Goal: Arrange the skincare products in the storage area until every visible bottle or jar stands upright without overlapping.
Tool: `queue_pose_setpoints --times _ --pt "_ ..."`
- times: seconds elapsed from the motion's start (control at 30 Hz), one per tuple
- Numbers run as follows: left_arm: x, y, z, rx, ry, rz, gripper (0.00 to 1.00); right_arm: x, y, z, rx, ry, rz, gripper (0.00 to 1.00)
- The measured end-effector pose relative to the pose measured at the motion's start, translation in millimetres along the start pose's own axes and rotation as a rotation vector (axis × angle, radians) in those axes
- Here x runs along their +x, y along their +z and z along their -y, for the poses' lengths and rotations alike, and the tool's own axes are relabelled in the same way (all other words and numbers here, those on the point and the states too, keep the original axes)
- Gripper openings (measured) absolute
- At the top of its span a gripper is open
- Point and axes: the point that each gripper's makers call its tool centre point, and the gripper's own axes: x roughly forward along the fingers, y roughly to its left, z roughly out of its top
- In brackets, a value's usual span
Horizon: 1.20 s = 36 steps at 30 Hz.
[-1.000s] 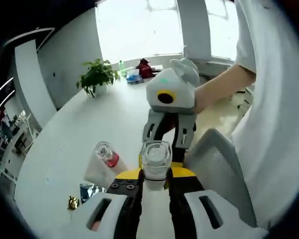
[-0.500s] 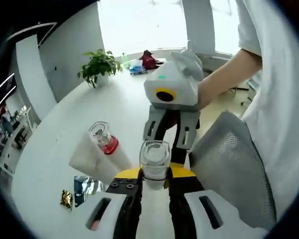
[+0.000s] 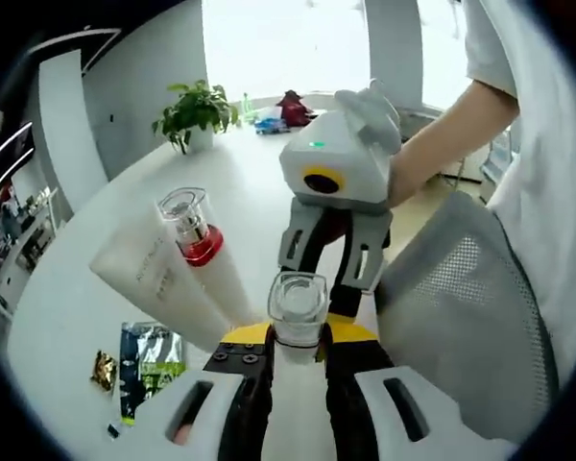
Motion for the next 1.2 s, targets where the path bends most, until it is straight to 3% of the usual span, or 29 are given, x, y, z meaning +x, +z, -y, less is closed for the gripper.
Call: queue_pose_setpoints --times 0.57,1.2 --pt "19.1 -12.6 -5.6 -0.010 -0.014 -0.025 0.19 8.1 -18.4 9.5 0.019 -0.017 -0.041 0.22" --pt "23.0 -13.3 -13.8 -0.032 -0.001 -0.004 0.20 11.0 -20.6 18.8 0.015 -0.031 -0.050 0.22"
